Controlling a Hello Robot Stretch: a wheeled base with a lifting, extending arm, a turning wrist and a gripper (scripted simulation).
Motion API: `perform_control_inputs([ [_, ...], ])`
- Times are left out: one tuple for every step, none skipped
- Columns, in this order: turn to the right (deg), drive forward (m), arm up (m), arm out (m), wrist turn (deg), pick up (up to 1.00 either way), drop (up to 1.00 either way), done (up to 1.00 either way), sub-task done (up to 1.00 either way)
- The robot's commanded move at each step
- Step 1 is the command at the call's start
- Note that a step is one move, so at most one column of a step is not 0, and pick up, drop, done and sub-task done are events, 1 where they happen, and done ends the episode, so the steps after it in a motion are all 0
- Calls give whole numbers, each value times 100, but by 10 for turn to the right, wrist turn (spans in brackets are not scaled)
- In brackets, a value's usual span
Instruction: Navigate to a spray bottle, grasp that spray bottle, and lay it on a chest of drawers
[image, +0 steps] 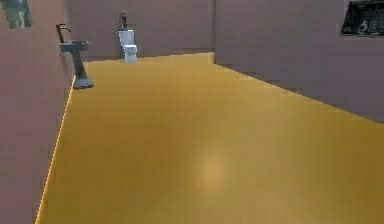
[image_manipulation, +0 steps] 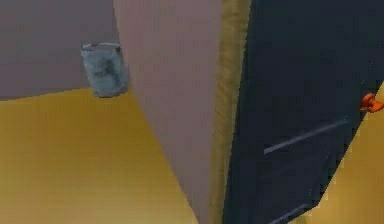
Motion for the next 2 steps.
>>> perform_control_inputs([
  [0, 100, 0, 0, 0, 0, 0, 0, 0],
  [0, 100, 0, 0, 0, 0, 0, 0, 0],
])
